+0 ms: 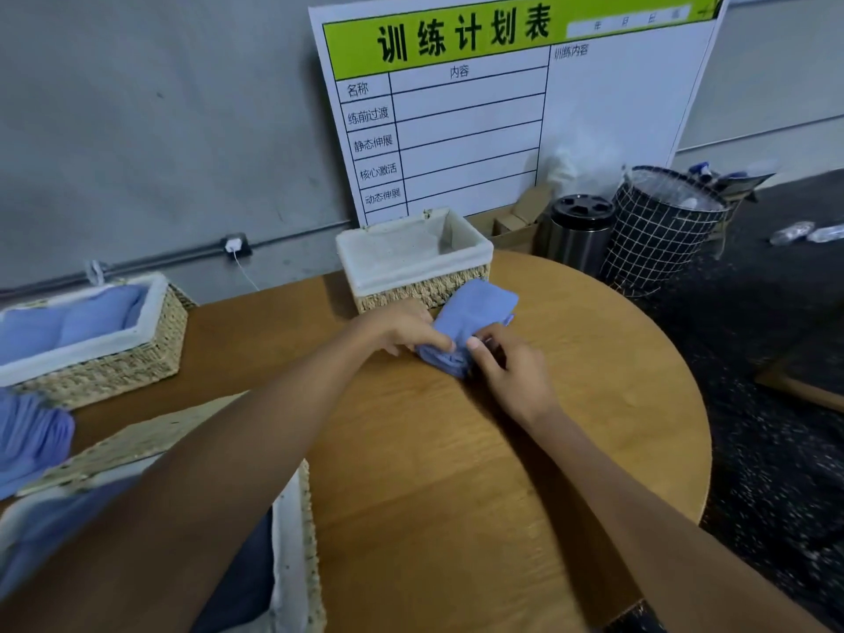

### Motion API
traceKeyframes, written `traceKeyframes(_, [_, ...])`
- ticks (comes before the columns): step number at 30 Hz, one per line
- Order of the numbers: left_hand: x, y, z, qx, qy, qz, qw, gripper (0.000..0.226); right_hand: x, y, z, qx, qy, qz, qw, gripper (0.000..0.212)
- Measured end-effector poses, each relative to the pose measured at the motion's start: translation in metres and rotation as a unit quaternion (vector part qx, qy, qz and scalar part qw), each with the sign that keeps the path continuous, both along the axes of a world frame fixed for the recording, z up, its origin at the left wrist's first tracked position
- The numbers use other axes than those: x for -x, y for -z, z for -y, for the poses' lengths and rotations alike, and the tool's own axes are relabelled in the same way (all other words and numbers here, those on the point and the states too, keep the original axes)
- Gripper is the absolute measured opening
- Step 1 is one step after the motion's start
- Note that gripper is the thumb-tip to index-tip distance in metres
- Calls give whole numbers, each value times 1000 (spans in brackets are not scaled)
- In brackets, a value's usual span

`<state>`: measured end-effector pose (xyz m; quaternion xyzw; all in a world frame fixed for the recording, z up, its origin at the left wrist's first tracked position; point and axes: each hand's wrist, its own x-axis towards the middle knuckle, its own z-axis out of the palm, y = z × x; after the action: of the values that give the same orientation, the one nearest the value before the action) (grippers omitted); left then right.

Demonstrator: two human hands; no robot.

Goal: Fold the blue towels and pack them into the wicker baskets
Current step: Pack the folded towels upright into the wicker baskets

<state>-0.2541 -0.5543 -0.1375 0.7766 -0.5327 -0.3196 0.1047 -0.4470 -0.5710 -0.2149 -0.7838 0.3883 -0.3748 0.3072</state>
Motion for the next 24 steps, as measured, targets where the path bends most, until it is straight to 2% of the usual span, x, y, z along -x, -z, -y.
traceKeyframes(2, [4, -1, -4, -27, -45, -93, 994, 42, 5, 0, -3, -15, 17, 21, 1000, 24])
traceKeyframes(4, [6, 1, -5, -7, -99, -185, 978, 54, 10, -1, -6, -27, 20, 36, 999, 28])
traceKeyframes(6, [13, 3, -8, -2, -121, -241, 963, 55, 13, -3, -10, -31, 7, 39, 999, 30])
traceKeyframes(9, [28, 5, -20, 14, -110, -238, 965, 57, 18, -7, -17, -57, -3, 53, 997, 35])
traceKeyframes(13, [28, -13, -54, 90, -99, -254, 958, 65, 23, -23, -30, -140, 0, 77, 987, 33])
traceKeyframes(16, [21, -33, -91, 138, -89, -305, 938, 54, 11, -48, -49, -273, -24, 135, 952, 45])
traceKeyframes(19, [14, -57, -137, 171, -81, -340, 921, 38, -8, -78, -75, -370, -112, 189, 903, 58])
traceKeyframes(22, [1, -77, -188, 229, -114, -365, 895, 36, -32, -106, -109, -412, -214, 244, 852, 54])
traceKeyframes(24, [-9, -87, -226, 256, -142, -356, 887, 36, -48, -120, -133, -409, -257, 247, 840, 50])
